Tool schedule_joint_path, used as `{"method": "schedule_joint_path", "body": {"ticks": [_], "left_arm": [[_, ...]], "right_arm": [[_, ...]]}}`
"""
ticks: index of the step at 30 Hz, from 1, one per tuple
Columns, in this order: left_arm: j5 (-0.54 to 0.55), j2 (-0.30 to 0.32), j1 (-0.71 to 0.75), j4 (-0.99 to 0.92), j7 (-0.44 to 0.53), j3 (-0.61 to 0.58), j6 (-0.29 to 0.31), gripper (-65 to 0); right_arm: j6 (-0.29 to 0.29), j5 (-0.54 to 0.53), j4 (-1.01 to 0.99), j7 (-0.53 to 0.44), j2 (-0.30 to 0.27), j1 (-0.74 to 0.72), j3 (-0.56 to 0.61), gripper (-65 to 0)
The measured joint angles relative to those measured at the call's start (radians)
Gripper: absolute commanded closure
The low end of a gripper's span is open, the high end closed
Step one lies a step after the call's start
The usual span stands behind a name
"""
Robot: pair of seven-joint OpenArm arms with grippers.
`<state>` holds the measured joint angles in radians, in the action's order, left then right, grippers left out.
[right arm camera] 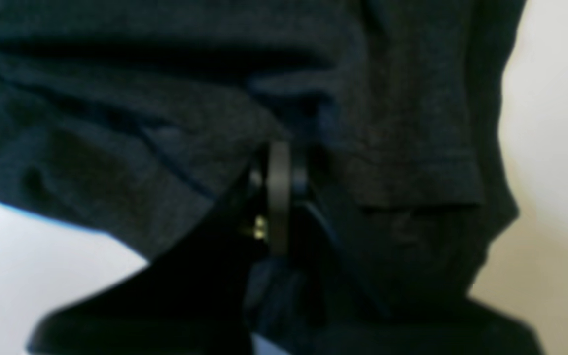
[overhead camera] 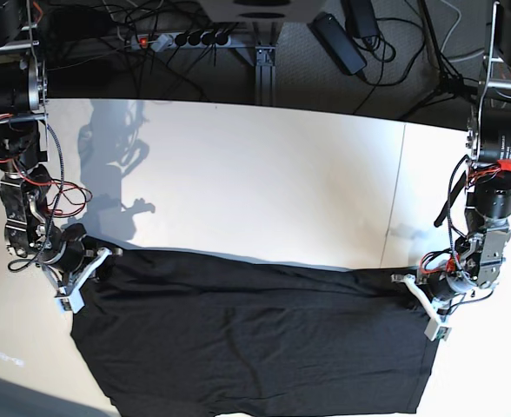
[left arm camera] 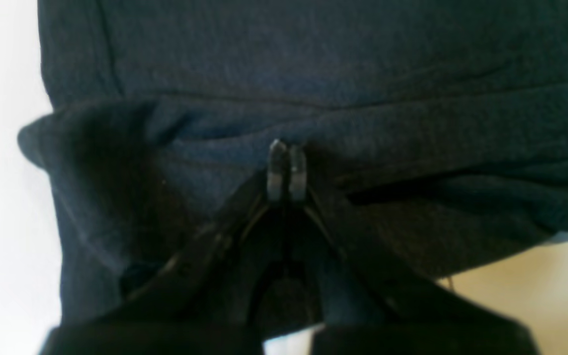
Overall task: Fold the T-shirt properly
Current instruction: 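Lower the folded edge and regrasp the shirt edge with both grippers, then pull the shirt edge with both grippers to straighten the fold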
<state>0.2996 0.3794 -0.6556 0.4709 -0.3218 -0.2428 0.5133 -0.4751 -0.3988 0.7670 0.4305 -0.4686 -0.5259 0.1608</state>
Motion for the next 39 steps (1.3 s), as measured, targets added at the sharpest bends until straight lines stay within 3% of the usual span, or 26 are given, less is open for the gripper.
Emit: {"method": "schedule_joint_path", "body": {"ticks": [6,12,16,22,29,34,39], "left_arm": [[-0.021,0.006,0.005,0.001,0.005,0.0,-0.001,0.0],[0.003,0.022,0.01,0.029,-0.109,0.002,-0.002,0.0],[0.113,0.057,0.055,0.105,-0.217,0.002,-0.004,0.0],[0.197,0.135,0.212,0.311,-0.269,0.006,-0.003,0.0],[0.207,0.203,0.435,0.561,-0.254,0.017,-0.012,0.0],[0.212,0.214,0.612,0.712,-0.211,0.079,-0.018,0.0],[0.206,0.21,0.78,0.873,-0.233,0.173,-0.019,0.0]], "right_arm": [[0.001,-0.058,0.012,-0.018,-0.002,0.047,-0.004,0.0],[0.003,-0.15,0.091,0.137,-0.005,0.118,-0.059,0.0],[0.001,-0.172,0.211,0.166,-0.002,0.22,-0.149,0.0],[-0.003,-0.165,0.417,0.252,0.0,0.391,-0.272,0.0],[-0.004,-0.194,0.604,0.277,-0.035,0.579,-0.291,0.0],[-0.004,-0.19,0.723,0.281,-0.086,0.705,-0.294,0.0],[-0.004,-0.187,0.787,0.291,-0.136,0.79,-0.319,0.0]]}}
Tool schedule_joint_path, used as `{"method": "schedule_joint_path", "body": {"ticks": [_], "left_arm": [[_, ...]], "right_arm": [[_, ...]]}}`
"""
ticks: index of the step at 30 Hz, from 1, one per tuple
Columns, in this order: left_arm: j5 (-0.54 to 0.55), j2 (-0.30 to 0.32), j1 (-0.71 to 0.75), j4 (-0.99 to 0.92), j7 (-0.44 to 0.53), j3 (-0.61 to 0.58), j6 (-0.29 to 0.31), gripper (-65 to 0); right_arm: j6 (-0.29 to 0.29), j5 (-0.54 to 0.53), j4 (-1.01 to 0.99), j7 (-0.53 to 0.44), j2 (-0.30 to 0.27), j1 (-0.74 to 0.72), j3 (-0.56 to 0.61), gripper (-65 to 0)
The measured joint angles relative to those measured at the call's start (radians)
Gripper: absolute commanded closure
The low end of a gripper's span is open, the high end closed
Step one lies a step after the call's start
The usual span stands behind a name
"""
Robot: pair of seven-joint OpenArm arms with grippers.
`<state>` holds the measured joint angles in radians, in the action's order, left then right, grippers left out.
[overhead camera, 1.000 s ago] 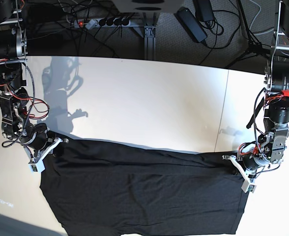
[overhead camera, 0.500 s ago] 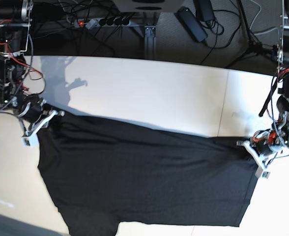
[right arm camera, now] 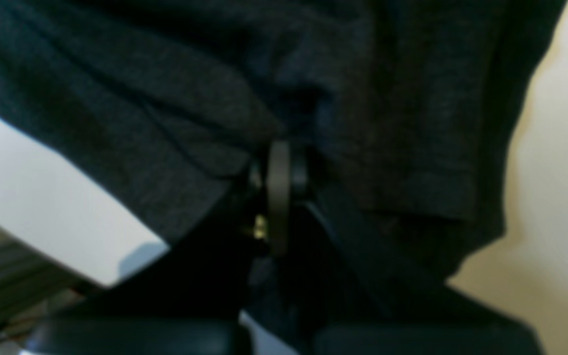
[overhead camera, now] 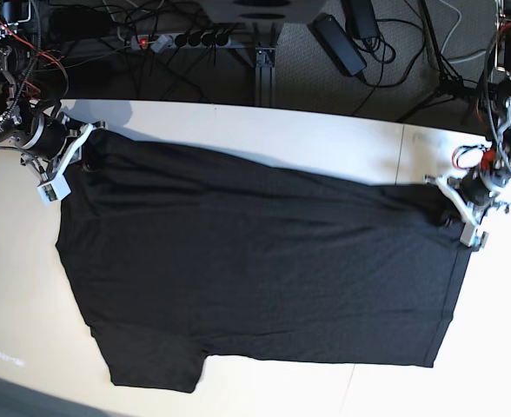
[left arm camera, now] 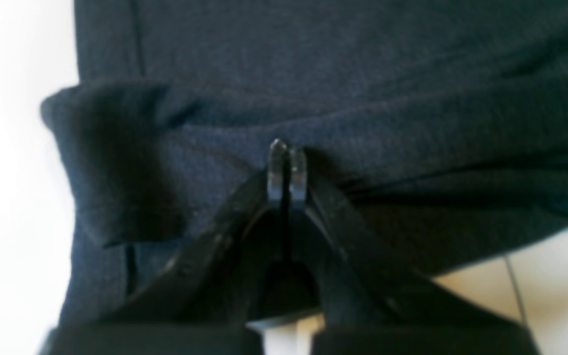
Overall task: Fold the T-shirt properly
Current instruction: 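Pull the shirt edge with both grippers to straighten the fold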
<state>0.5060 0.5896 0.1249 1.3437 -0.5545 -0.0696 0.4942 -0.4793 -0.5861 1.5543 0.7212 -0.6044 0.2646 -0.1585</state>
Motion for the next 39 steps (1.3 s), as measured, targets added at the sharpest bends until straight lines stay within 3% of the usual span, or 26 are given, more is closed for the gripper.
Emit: {"method": "schedule_joint_path", "body": {"ticks": [12,30,39], "left_arm": [[-0.037,-0.031,0.206,0.222,-0.068,0.091,-0.004,0.0],[-0.033,-0.035,0.282,0.269,-0.039,0.099,-0.004,0.0],[-0.025,-0.069,0.302,0.285,-0.058,0.15,-0.003,0.0]], "right_arm": [[-0.001,-0.03,0.01,0.051,-0.077,0.073,-0.086,0.0],[0.0,-0.043,0.016,0.009,-0.083,0.18,-0.122,0.0],[0.0,-0.042,0.015,0.024,-0.121,0.193,-0.132,0.0]]}}
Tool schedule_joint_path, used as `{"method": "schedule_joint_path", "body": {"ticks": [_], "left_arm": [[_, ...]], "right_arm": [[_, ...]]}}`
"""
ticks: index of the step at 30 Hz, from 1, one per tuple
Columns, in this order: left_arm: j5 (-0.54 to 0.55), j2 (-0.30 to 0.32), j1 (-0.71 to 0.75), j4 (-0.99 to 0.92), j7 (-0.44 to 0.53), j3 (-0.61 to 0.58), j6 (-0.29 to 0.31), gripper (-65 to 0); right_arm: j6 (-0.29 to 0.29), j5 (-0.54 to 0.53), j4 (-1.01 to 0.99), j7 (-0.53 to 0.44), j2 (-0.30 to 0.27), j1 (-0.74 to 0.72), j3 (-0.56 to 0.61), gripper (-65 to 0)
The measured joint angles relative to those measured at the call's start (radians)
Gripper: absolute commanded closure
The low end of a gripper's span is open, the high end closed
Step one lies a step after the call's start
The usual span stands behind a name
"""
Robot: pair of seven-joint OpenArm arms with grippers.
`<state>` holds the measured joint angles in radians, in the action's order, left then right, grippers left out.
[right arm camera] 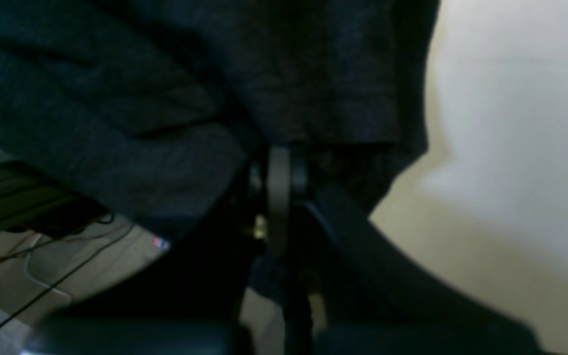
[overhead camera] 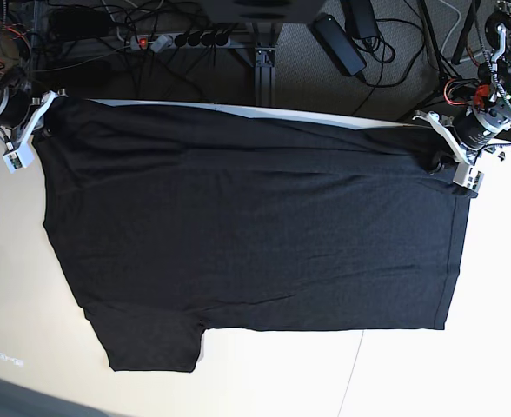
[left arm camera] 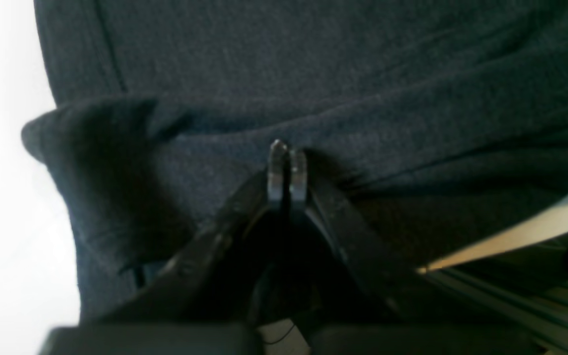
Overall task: Fold the T-shirt properly
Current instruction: 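Pull the shirt edge with both grippers to straighten the fold, then release the left gripper and move it along the shirt side to the hem corner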
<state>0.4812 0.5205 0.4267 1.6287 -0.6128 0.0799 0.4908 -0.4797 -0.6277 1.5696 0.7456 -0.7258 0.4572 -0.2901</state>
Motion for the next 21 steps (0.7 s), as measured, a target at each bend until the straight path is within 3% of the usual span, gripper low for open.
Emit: {"method": "schedule_joint_path", "body": {"ticks": [5,9,13,17,21], "left_arm": [[-0.002,0.0,0.0,0.002,0.003,0.0,0.0,0.0],[-0.026,-0.002,0.014,0.072,-0.066,0.022,-0.005,0.0],[-0.038,-0.008,0.035,0.18,-0.141,0.124,-0.005,-7.1],[0.03,0.029,0.014,0.258,-0.11,0.243,-0.009,-14.2],[0.031,0.063,-0.022,0.261,-0.067,0.269,-0.008,-25.1]], "right_arm": [[0.0,0.0,-0.001,0.006,0.0,0.0,-0.009,0.0],[0.0,0.007,-0.001,-0.003,0.0,0.0,-0.009,0.0],[0.0,0.007,-0.001,-0.004,-0.001,0.001,-0.009,0.0],[0.0,0.011,-0.002,-0.005,-0.003,0.001,-0.01,0.0],[0.0,0.012,-0.003,-0.008,-0.003,0.001,-0.01,0.0]]}}
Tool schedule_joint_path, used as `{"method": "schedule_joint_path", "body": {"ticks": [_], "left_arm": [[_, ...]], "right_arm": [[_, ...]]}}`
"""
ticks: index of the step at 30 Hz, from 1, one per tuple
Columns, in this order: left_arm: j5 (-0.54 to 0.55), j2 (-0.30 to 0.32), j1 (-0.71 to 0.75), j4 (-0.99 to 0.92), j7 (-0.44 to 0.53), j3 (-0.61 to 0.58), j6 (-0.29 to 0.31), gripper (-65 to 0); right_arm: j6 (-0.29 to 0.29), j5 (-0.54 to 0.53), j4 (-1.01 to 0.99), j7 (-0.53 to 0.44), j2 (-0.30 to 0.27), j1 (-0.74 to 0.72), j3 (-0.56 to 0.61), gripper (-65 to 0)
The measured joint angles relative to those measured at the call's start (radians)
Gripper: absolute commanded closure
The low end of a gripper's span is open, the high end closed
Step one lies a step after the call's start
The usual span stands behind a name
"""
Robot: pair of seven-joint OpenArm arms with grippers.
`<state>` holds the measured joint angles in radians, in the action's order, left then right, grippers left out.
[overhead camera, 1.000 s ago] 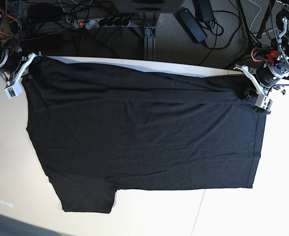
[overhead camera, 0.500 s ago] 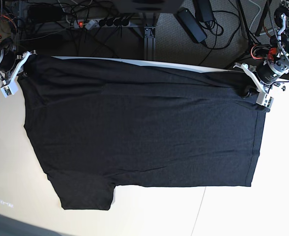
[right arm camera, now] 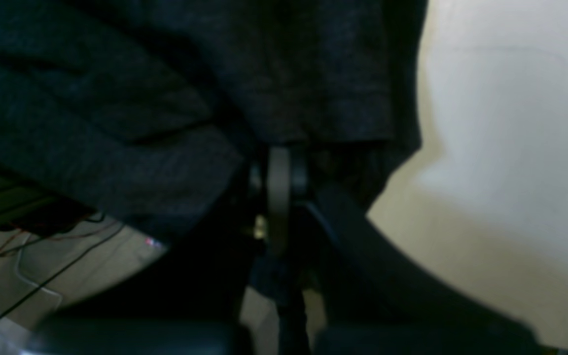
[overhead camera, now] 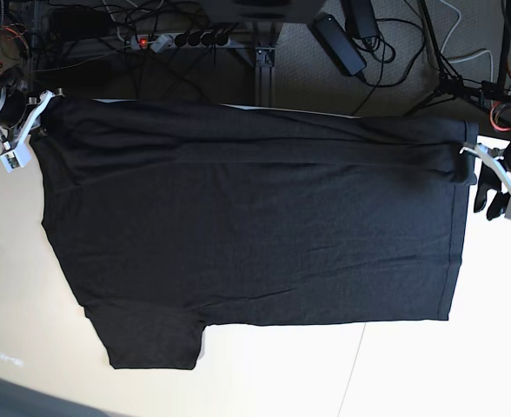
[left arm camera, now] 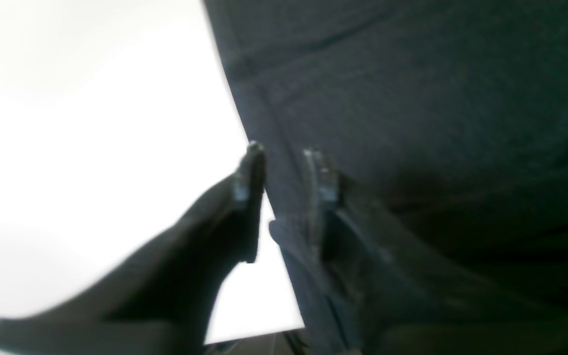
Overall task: Fold the T-shirt properly
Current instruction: 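Release the left gripper and move it along the shirt side to the hem corner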
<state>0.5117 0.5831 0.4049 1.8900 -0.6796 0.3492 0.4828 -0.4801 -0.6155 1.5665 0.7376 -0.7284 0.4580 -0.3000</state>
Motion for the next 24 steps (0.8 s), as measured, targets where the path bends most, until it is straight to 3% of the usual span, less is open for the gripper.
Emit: {"method": "schedule_joint_path", "body": {"ticks": [4,10,16,24], "left_arm": [[0.004,0.042,-0.059,-0.021,0.113,-0.004,-0.001,-27.4],[0.022,0.066,-0.307,-0.288,0.113,-0.162,-0.027,-27.6],[0.022,-0.003,-0.607,-0.715,0.112,-0.364,-0.029,-27.6],[0.023,-0.067,-0.876,-1.153,0.151,-0.381,-0.035,-27.6]], "right_arm": [[0.0,-0.001,0.0,-0.002,0.0,0.002,-0.001,0.0],[0.0,0.002,-0.001,-0.004,-0.001,0.002,-0.001,0.0],[0.0,0.003,-0.002,-0.004,-0.001,0.002,-0.002,0.0],[0.0,0.003,-0.002,-0.003,-0.001,0.002,-0.002,0.0]]}}
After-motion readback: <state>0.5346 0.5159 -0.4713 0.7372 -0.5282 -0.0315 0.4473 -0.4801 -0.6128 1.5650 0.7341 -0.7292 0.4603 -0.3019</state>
